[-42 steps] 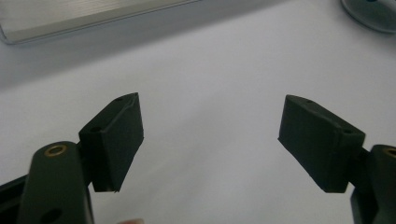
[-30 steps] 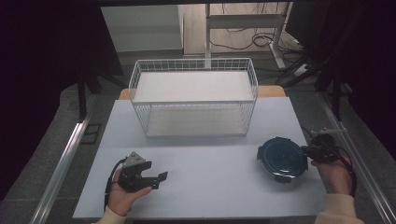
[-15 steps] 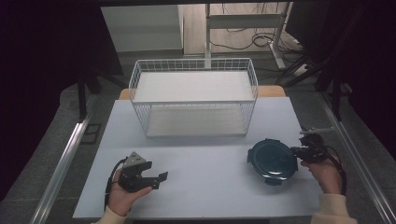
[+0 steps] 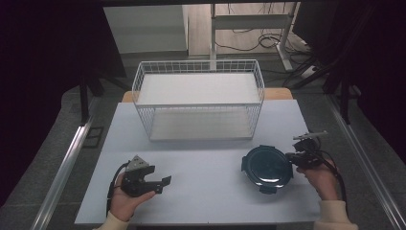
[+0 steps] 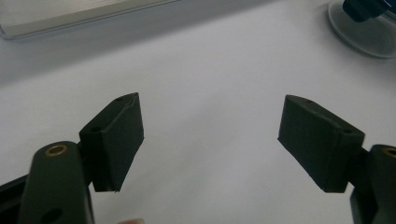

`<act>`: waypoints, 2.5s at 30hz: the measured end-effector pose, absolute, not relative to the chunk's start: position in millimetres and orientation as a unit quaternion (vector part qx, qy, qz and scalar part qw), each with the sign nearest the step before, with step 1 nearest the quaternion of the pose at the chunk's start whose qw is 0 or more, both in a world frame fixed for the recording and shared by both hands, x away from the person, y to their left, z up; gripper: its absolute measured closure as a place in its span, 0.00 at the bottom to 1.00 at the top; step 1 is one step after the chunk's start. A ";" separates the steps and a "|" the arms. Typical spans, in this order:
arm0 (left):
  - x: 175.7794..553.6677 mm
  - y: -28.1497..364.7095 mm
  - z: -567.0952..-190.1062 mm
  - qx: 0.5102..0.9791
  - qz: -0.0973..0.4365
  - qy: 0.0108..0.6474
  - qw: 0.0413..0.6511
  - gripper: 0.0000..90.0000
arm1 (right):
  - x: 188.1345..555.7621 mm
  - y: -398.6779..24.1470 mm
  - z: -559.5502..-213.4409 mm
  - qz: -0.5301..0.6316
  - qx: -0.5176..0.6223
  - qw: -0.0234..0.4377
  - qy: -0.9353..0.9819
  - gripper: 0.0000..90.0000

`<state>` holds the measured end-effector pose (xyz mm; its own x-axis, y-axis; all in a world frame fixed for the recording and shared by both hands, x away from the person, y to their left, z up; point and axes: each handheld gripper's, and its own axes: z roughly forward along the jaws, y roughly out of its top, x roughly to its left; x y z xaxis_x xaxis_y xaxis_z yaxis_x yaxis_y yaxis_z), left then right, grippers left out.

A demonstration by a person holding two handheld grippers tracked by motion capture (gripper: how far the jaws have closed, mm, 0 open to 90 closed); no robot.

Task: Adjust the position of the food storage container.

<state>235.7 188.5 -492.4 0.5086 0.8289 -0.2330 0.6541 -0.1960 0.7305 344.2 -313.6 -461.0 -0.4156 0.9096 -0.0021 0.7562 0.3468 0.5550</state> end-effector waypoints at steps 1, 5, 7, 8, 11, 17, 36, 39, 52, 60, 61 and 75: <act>235.8 188.5 -492.4 0.766 0.106 0.485 0.409 0.24 | 344.0 -311.7 -461.4 0.245 0.516 0.155 0.806 1.00; 236.2 188.5 -492.3 0.766 0.107 0.485 0.408 0.24 | 343.1 -302.6 -461.6 0.242 0.508 0.154 0.812 1.00; 236.2 188.4 -492.3 0.766 0.107 0.485 0.409 0.24 | 342.3 -298.3 -461.8 0.241 0.506 0.154 0.813 1.00; 236.2 188.3 -492.3 0.766 0.107 0.485 0.408 0.24 | 341.5 -295.7 -461.9 0.240 0.506 0.158 0.814 1.00; 236.1 188.4 -492.1 0.766 0.108 0.485 0.408 0.24 | 339.0 -287.4 -462.3 0.239 0.501 0.156 0.817 1.00; 236.0 188.5 -491.8 0.766 0.108 0.485 0.409 0.24 | 336.0 -271.0 -463.1 0.238 0.490 0.159 0.823 1.00; 236.6 188.1 -491.9 0.765 0.109 0.486 0.408 0.24 | 328.4 -216.8 -466.5 0.252 0.453 0.156 0.841 1.00; 236.7 188.2 -492.1 0.765 0.109 0.486 0.408 0.24 | 328.4 -206.6 -468.9 0.248 0.446 0.164 0.844 1.00; 235.9 191.1 -490.6 0.762 0.110 0.488 0.411 0.24 | 330.4 -199.2 -469.7 0.261 0.433 0.140 0.851 1.00; 236.2 194.3 -489.7 0.760 0.110 0.490 0.413 0.24 | 309.8 -230.5 -473.8 0.250 0.456 0.142 0.842 1.00; 236.1 194.1 -489.7 0.760 0.110 0.490 0.414 0.24 | 305.7 -233.7 -475.4 0.249 0.459 0.140 0.841 1.00; 236.7 192.8 -489.0 0.761 0.110 0.487 0.414 0.24 | 287.0 -224.7 -485.1 0.242 0.464 0.112 0.845 1.00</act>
<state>236.7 192.8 -489.0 0.5013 0.8322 -0.2368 0.6503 -0.1819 0.7376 287.0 -224.7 -485.1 -0.5441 0.8383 0.0348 0.7295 0.4522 0.5131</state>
